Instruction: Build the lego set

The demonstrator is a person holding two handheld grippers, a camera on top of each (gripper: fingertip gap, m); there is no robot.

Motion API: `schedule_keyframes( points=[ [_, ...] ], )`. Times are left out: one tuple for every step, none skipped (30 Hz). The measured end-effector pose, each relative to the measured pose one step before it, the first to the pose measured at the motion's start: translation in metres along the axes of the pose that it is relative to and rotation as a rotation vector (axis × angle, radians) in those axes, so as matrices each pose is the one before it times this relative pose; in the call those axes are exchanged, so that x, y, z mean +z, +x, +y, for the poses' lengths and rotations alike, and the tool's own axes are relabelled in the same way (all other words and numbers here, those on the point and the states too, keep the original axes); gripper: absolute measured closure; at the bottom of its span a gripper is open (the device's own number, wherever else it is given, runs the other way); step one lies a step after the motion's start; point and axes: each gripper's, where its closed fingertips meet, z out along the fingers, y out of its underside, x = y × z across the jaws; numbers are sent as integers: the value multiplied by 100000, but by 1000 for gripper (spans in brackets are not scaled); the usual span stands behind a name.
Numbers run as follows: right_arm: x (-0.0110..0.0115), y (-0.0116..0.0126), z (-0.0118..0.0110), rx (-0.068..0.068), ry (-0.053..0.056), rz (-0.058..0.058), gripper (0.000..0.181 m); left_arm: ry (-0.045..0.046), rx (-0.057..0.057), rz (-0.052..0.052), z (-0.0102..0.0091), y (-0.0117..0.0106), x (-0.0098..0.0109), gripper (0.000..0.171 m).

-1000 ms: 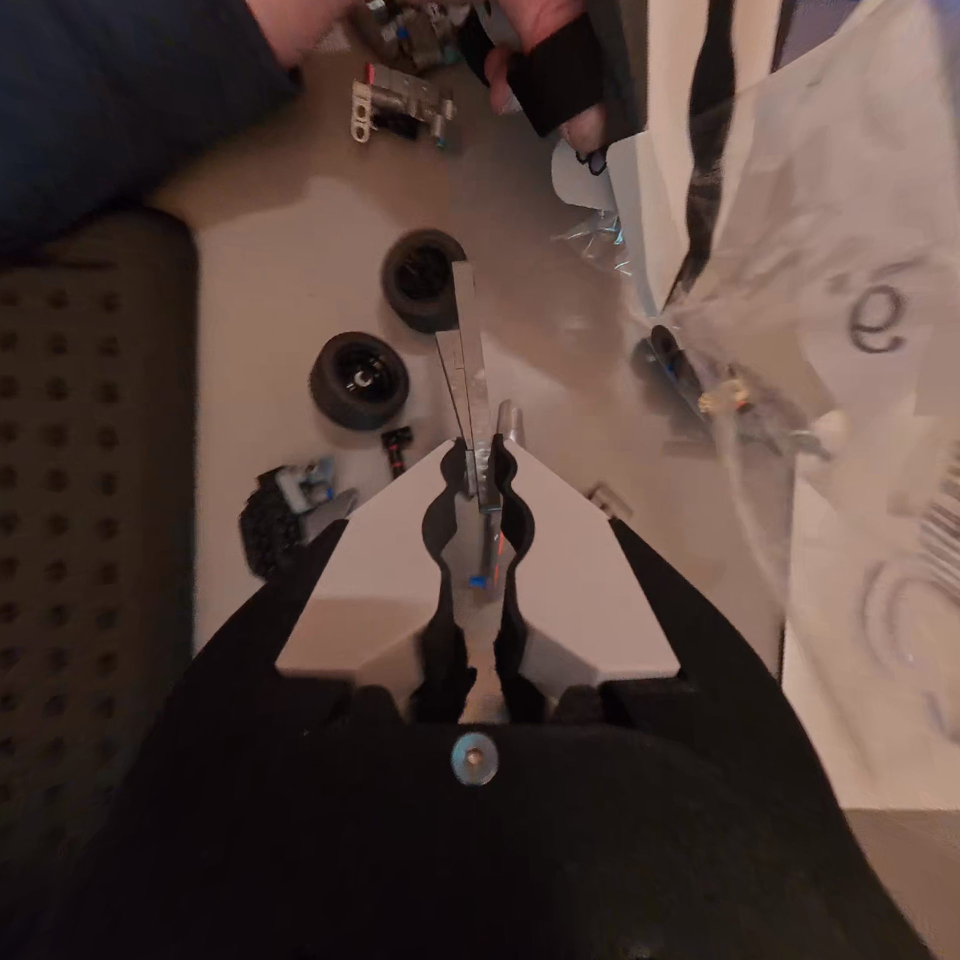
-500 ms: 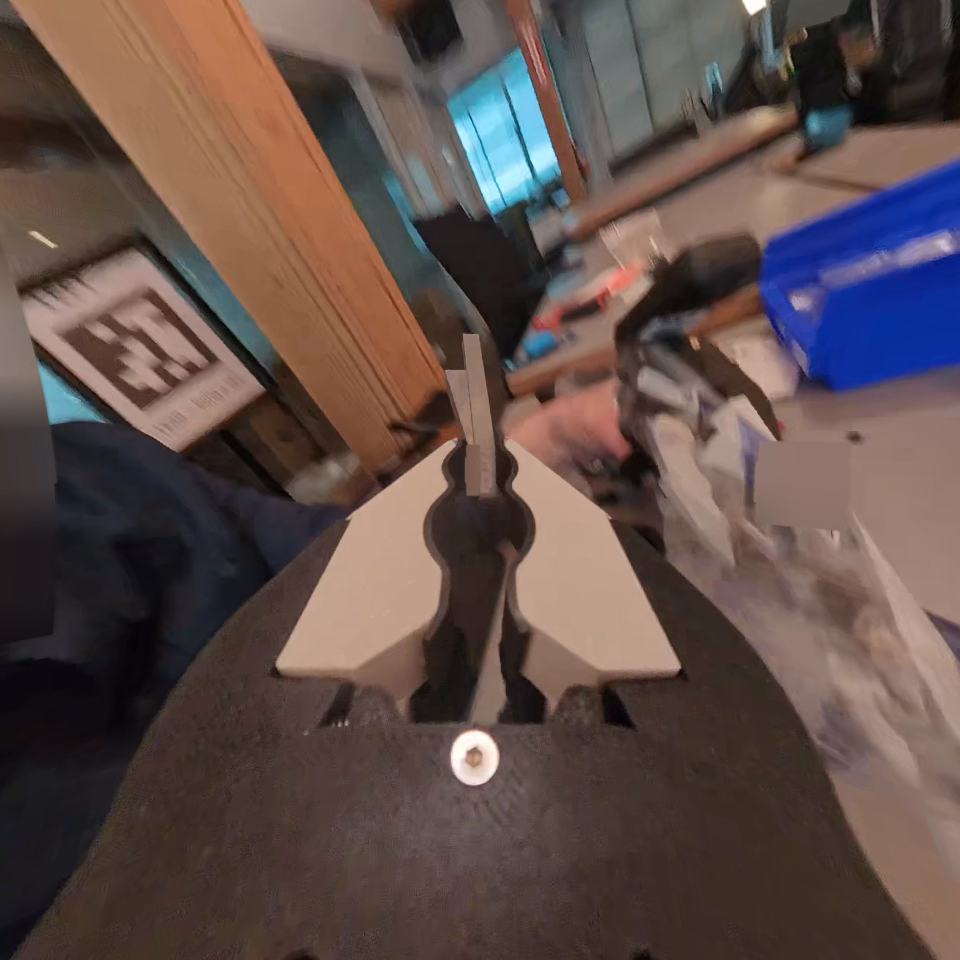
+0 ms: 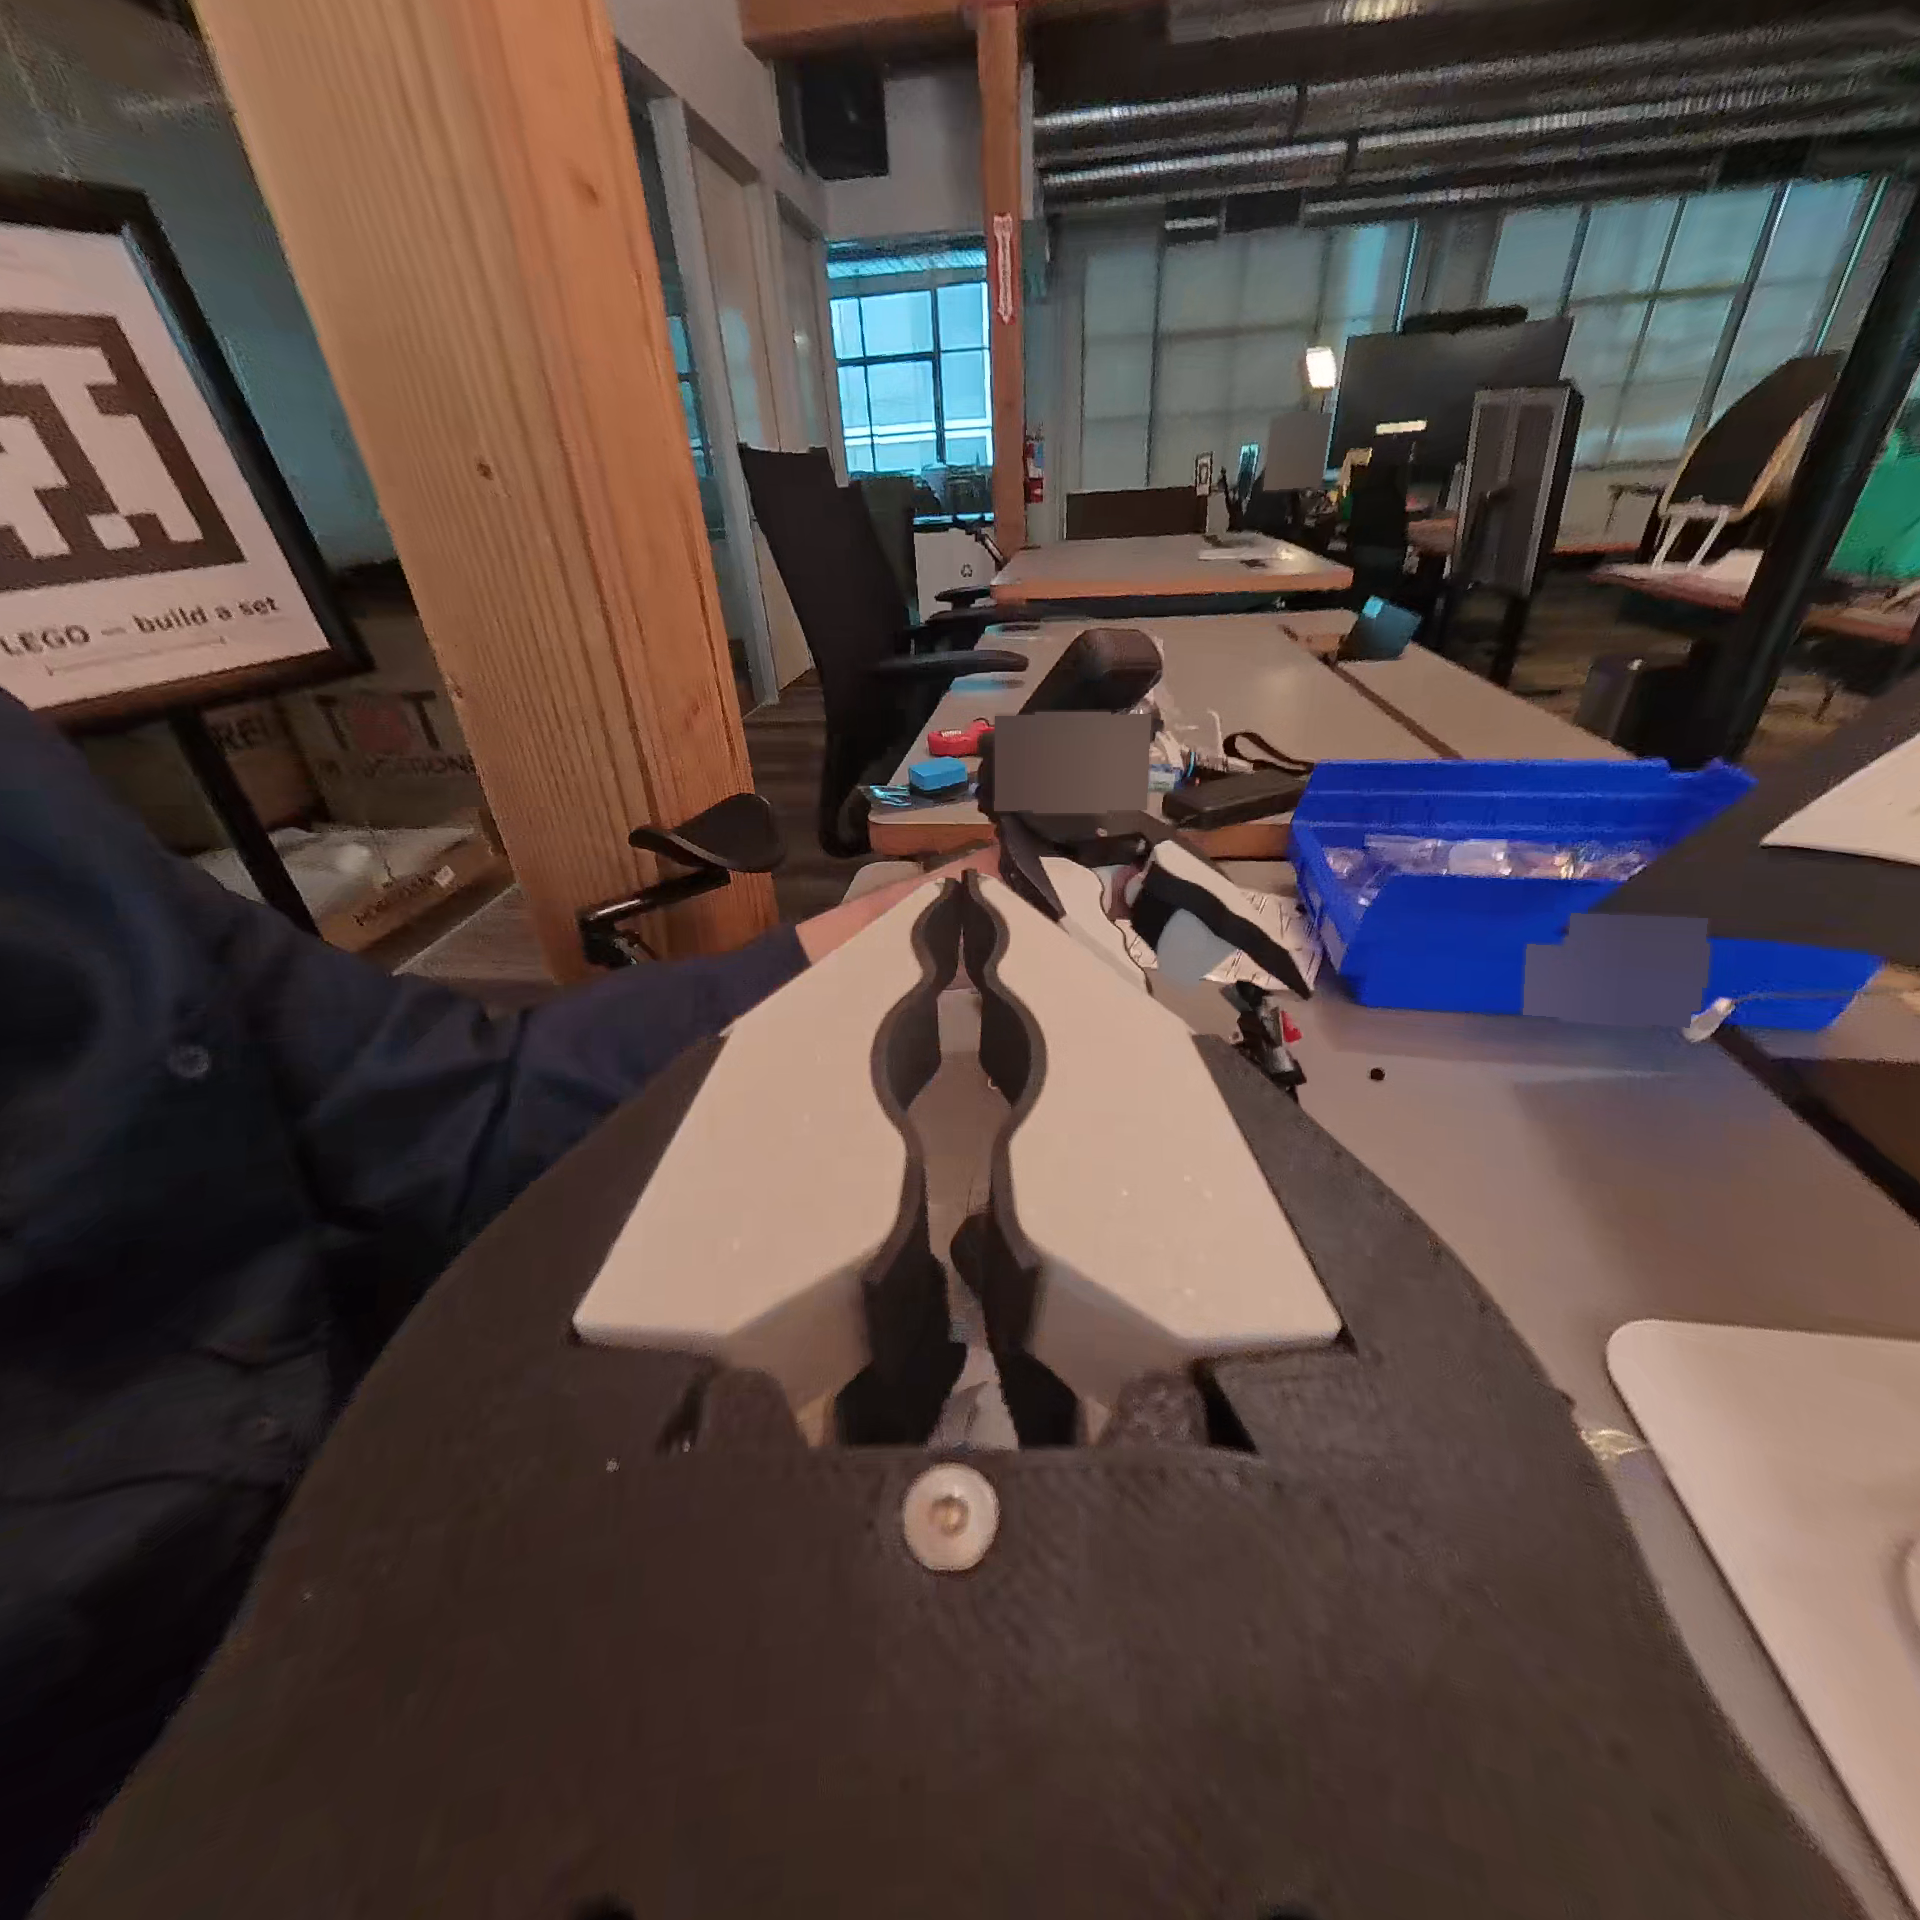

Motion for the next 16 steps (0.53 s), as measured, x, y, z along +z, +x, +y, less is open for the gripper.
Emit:
schedule_keyframes(
  points=[
    [-222, 14, 286, -842, -1739, 1404, 181, 2138, -184, -73, -293, 489, -540, 79],
    [-159, 400, 705, 521, -4053, 2998, 181, 1584, 260, 911, -289, 850, -453, 81],
    [-115, 421, 887, -270, -4563, 2892, 181, 555, 2066, 391, -176, 1022, -277, 83],
    [-93, 256, 922, -1291, -4366, 2010, 181, -347, 2916, 564, -71, 1113, -106, 86],
    [-117, 293, 987, -249, -4937, 2017, 181, -1200, 2398, 753, 54, 1089, 24, 88],
    [-134, 322, 1021, 831, -5685, 2130, 181, -1831, 2064, 395, 150, 961, 105, 90],
    [-103, 11, 889, -551, -5414, 957, 178, -1354, 2076, -411, 103, 774, 111, 91],
    [-138, -201, 360, -1902, -1980, 819, 173, -952, 1732, 957, 37, 983, 101, 95],
    [-239, -321, -492, -352, 3833, 208, 171, -221, 1415, 725, -164, 1001, 123, 97],
    [-402, -943, -1185, 2896, 8160, -5343, 160, 1132, 2108, -130, -544, 962, 157, 99],
    [-610, -1581, -1613, 5089, 10633, -10954, 156, 2712, 2863, 1038, -912, 1253, 262, 103],
    [-791, -1557, -1983, 5413, 12707, -11193, 153, 1931, 2953, 2856, -952, 1596, 448, 104],
    [-892, -1501, -2240, 4433, 13849, -10298, 153, 506, 3169, 1493, -832, 1317, 634, 105],
    [-835, -1412, -2116, 2936, 12454, -8572, 152, 236, 2589, 969, -788, 1123, 800, 106],
    [-637, -1079, -1674, 864, 9048, -4969, 150, 234, 1377, 3877, -725, 1476, 972, 107],
    [-465, -1038, -1320, -1074, 7029, -3451, 144, 230, 1436, 5233, -686, 1639, 1119, 109]
  ],
)
